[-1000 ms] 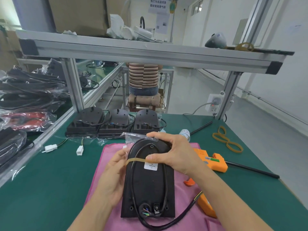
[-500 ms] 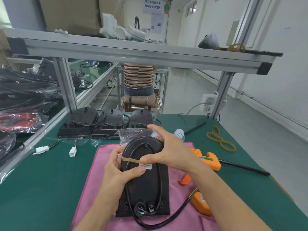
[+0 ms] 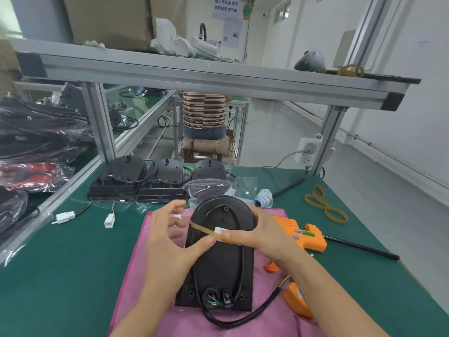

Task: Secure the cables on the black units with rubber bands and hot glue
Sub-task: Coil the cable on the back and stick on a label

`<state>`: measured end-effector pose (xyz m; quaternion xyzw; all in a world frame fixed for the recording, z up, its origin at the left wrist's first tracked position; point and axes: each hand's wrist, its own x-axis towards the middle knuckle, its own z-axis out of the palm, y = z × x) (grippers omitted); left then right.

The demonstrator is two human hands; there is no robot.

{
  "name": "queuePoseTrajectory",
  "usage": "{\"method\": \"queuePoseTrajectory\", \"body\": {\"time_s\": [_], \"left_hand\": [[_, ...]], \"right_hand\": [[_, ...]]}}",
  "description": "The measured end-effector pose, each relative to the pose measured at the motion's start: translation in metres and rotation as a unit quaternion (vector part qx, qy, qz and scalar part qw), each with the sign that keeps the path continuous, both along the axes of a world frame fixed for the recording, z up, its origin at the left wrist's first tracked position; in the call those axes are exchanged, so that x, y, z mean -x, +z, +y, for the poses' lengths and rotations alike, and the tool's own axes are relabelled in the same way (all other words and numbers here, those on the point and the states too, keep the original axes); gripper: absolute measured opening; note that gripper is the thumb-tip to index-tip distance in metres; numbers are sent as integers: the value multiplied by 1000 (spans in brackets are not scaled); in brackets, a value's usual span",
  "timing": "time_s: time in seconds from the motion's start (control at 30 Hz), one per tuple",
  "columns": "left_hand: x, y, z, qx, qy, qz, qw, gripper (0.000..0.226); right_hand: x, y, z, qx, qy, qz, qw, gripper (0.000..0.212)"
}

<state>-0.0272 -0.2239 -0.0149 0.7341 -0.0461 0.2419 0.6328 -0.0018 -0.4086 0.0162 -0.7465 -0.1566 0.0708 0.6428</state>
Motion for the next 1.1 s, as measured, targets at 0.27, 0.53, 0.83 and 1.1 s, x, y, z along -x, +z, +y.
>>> {"method": "queuePoseTrajectory", "body": {"time_s": [0.27, 0.53, 0.83, 1.1], "left_hand": [[-10, 15, 28, -466, 70, -246, 847, 23], [-6, 12, 37, -416, -1, -125, 901, 26], [3, -16, 5, 156, -242, 256, 923, 68], [-5, -26, -3, 198, -223, 317, 900, 43]], "right_hand": [[-3, -6, 1, 17, -49, -6, 999, 35], [-4, -13, 3, -34, -41, 16, 998, 34], [-14, -20, -1, -3, -58, 42, 997, 26], [-46, -23, -5, 166, -195, 83, 963, 66]]}}
